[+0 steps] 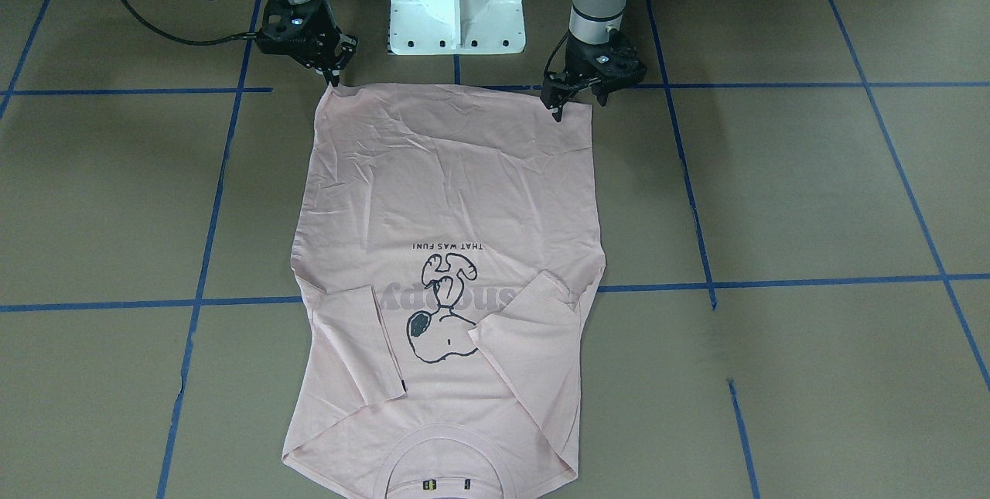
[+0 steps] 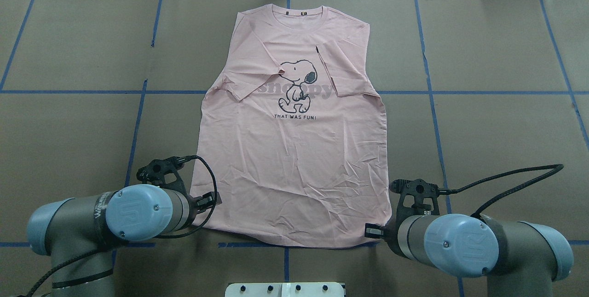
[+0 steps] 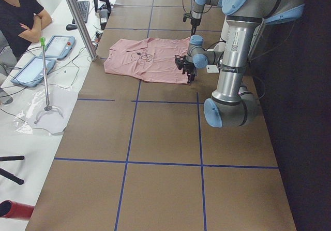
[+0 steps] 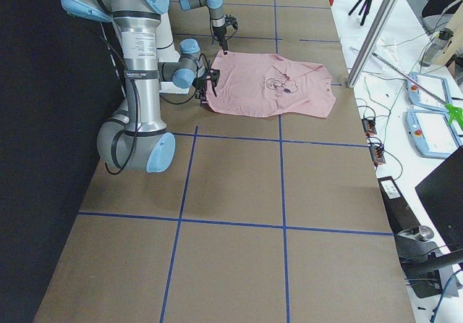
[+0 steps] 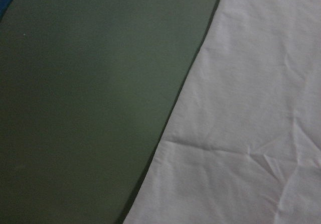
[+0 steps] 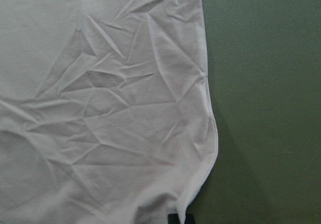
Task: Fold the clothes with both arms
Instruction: 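Lower both grippers onto the two hem corners, then pinch the hem corners closed with both grippers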
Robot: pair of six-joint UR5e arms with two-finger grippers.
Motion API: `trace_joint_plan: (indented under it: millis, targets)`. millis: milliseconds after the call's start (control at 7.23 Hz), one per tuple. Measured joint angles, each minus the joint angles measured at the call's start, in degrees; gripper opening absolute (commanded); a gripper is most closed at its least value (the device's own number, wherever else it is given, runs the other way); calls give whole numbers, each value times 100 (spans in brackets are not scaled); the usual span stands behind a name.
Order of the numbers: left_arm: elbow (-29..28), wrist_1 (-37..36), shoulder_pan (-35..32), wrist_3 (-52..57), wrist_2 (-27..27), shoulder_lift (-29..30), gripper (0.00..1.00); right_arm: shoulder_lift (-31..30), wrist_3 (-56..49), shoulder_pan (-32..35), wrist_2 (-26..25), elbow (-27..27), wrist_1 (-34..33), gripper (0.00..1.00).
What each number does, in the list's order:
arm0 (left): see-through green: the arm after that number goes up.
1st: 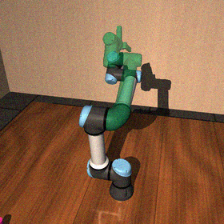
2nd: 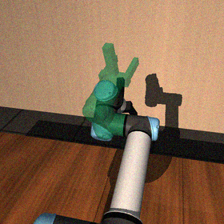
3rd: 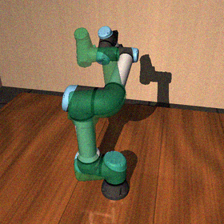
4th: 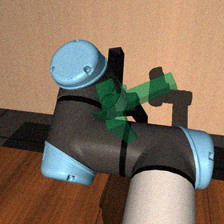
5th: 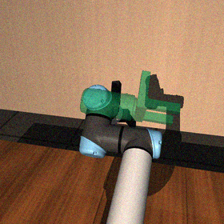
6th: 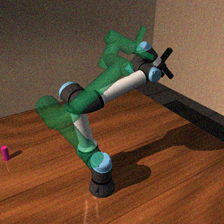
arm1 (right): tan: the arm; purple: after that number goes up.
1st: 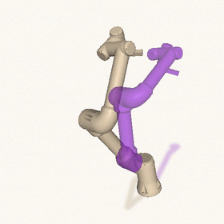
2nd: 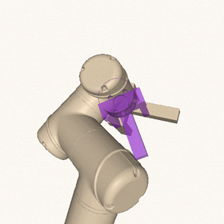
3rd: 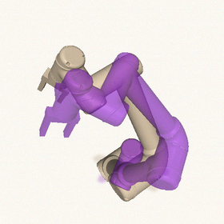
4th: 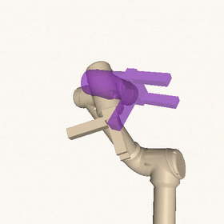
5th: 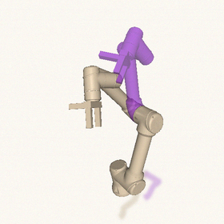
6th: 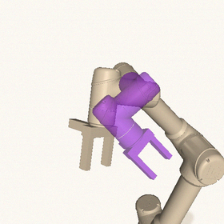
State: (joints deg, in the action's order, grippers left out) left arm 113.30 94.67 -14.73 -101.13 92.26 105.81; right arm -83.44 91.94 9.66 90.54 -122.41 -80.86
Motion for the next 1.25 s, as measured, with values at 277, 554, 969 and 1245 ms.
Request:
trace_joint_plan:
  millis: [277,554,969,1245]
  targets:
    - [-3,-3,69,-62,-6,-51,94,-3,0,0,-1,6,0,0]
    - [-10,-9,138,-76,-4,-114,89,2,0,0,-1,5,0,0]
    - [-5,-10,165,-80,2,-135,55,-2,0,3,-1,5,0,0]
    - [-6,-10,171,-82,8,-132,15,-5,0,7,0,7,0,0]
